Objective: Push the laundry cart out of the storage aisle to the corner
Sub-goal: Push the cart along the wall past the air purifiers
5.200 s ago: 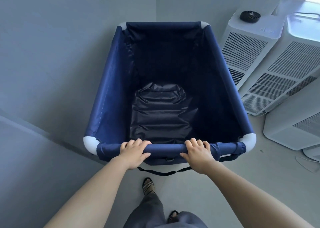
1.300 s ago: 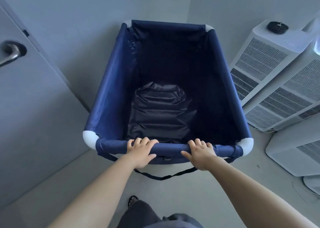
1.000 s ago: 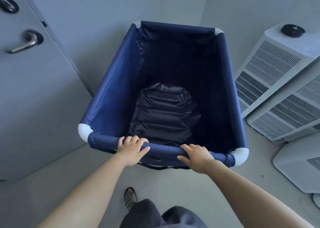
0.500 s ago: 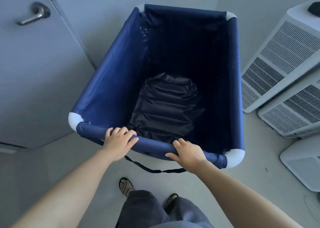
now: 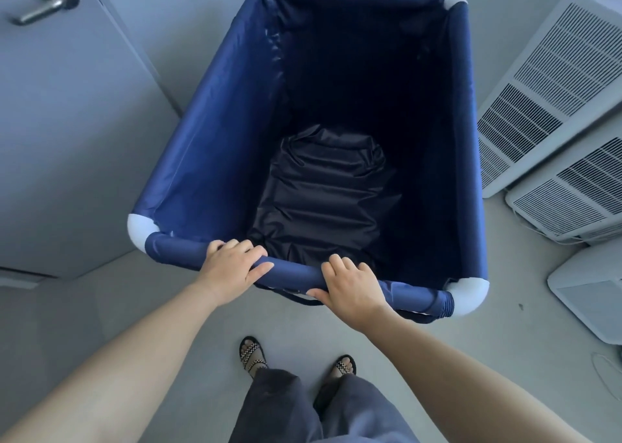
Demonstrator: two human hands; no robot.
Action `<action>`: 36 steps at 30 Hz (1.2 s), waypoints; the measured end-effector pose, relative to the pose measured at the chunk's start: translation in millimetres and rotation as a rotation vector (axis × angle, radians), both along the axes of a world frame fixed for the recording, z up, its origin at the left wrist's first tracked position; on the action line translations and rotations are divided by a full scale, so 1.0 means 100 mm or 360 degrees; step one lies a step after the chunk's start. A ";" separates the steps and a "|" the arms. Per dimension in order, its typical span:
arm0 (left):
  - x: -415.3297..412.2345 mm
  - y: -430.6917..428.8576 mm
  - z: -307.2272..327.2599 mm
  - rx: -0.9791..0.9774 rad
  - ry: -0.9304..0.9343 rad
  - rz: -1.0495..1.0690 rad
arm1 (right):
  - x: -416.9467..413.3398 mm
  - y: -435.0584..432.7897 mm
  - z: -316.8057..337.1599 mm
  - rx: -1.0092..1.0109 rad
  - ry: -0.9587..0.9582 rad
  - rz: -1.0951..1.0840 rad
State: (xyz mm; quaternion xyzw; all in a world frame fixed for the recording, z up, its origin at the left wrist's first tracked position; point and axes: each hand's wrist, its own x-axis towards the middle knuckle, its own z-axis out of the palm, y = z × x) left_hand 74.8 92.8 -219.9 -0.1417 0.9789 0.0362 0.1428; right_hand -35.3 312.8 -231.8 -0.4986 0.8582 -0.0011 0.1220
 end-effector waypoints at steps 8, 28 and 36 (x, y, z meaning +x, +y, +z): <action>-0.11 -0.37 -0.04 0.0117 0.0148 -0.0303 | -0.03 -0.17 -0.06 -0.0149 0.0005 -0.0027; -0.66 -0.73 -0.13 0.0018 0.0473 -0.0578 | -0.41 -0.52 -0.08 -0.0389 0.0398 -0.0263; -0.90 -0.87 -0.14 0.0030 0.0572 -0.0597 | -0.55 -0.65 -0.11 -0.0369 0.0465 -0.0388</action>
